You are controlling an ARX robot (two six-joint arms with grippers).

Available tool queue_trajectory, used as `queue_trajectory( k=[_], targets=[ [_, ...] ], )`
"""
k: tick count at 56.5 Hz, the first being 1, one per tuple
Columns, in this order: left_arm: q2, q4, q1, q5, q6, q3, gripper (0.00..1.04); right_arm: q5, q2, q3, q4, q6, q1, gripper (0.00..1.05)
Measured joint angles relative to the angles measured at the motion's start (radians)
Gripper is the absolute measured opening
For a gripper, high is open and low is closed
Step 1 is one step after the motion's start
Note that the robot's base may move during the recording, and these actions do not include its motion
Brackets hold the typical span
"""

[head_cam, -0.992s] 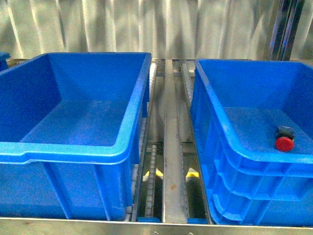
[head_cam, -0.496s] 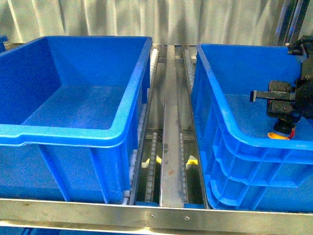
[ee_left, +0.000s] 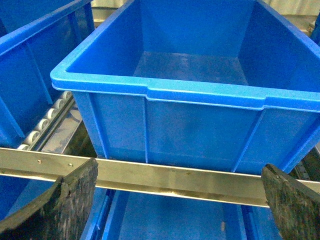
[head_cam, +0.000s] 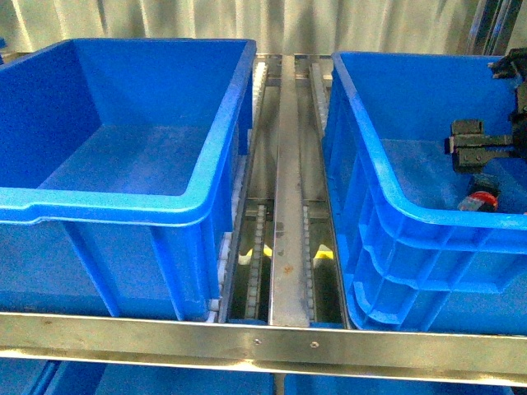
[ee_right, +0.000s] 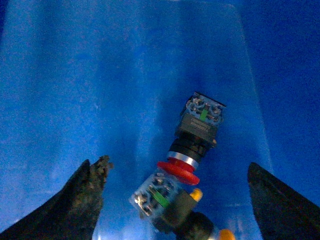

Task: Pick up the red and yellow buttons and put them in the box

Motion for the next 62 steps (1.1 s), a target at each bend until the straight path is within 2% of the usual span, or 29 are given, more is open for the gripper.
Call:
queue_trajectory(
  k=[5, 25, 30, 34, 40, 49, 62],
  targets=[
    [0.000, 0.000, 0.000, 0.000, 0.000, 0.000, 0.97, -0.023, -0.054, -0.033, 0.002, 0.029, -0.001, 1.00],
    [0.000, 0.000, 0.000, 0.000, 0.000, 0.000, 0.97, -0.047, -0.451, -0.355, 0.133, 0.134, 0.039, 0.99],
    [0.000, 0.000, 0.000, 0.000, 0.000, 0.000, 0.97, -0.042, -0.556, -0.431, 0.135, 0.184, 0.062, 0.99],
    [0.000, 0.000, 0.000, 0.000, 0.000, 0.000, 0.97, -0.009, -0.683, -0.500, 0.125, 0.227, 0.114, 0.99],
    [0.000, 0.000, 0.000, 0.000, 0.000, 0.000, 0.97, 0.014, -0.836, -0.636, 0.261, 0.124, 0.166, 0.82],
    [0.000, 0.000, 0.000, 0.000, 0.000, 0.000, 0.97, 0.059, -1.092, -0.850, 0.206, 0.031, 0.208, 0.56],
    [0.000, 0.000, 0.000, 0.000, 0.000, 0.000, 0.97, -0.005, -1.308, -1.022, 0.185, 0.008, 0.155, 0.17]
  ],
)
